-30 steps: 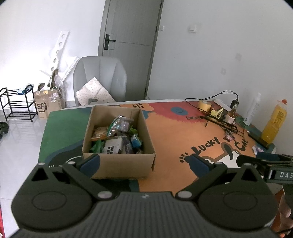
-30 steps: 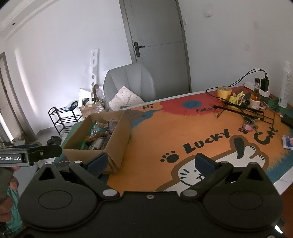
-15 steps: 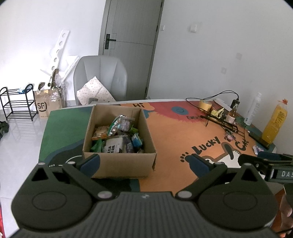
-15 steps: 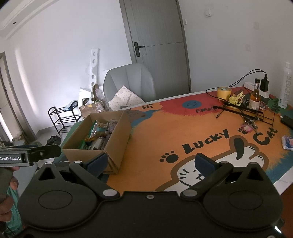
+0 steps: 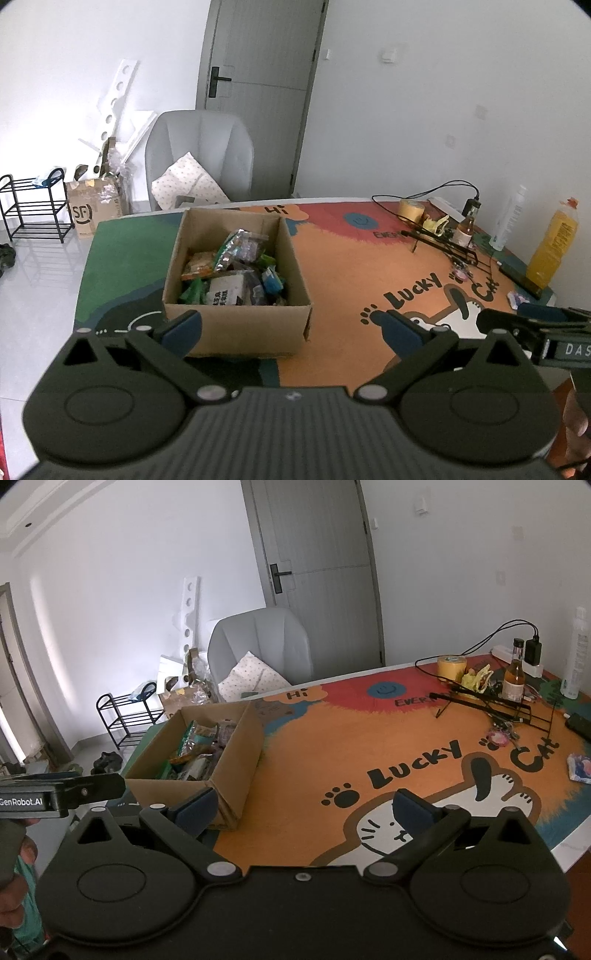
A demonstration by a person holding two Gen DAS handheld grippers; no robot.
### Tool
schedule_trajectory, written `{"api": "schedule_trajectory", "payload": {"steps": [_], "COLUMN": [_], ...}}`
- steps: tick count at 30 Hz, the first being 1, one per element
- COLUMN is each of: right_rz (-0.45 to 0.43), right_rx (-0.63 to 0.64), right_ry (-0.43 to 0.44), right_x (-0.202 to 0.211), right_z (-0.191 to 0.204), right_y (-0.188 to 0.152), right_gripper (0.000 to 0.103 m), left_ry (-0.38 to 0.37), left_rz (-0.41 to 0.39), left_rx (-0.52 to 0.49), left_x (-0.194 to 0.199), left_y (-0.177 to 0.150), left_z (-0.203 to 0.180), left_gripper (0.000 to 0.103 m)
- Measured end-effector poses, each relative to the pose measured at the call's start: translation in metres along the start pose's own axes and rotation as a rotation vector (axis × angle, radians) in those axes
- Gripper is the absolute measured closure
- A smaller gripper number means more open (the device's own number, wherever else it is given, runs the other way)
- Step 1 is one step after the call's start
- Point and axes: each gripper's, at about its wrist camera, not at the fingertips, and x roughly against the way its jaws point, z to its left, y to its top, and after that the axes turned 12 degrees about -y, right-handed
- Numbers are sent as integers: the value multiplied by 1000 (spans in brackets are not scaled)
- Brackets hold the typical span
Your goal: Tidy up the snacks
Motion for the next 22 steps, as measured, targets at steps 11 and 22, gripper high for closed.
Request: {"api": "schedule_trajectory", "payload": {"steps": [11,22], "right_rz": [4,5], "right_rx": [-4,-10], "right_ry": [-2,-3], "right_x": [0,-2], "right_z": [0,0], "right_y": [0,-2], "right_gripper": [0,0], "left_ry": [-7,2], "left_rz": [5,-14], "left_rx": [-3,-5], "left_x": [-2,0], "left_y": [-3,-3], "left_z": [-3,-4], "left_gripper": [0,0]}}
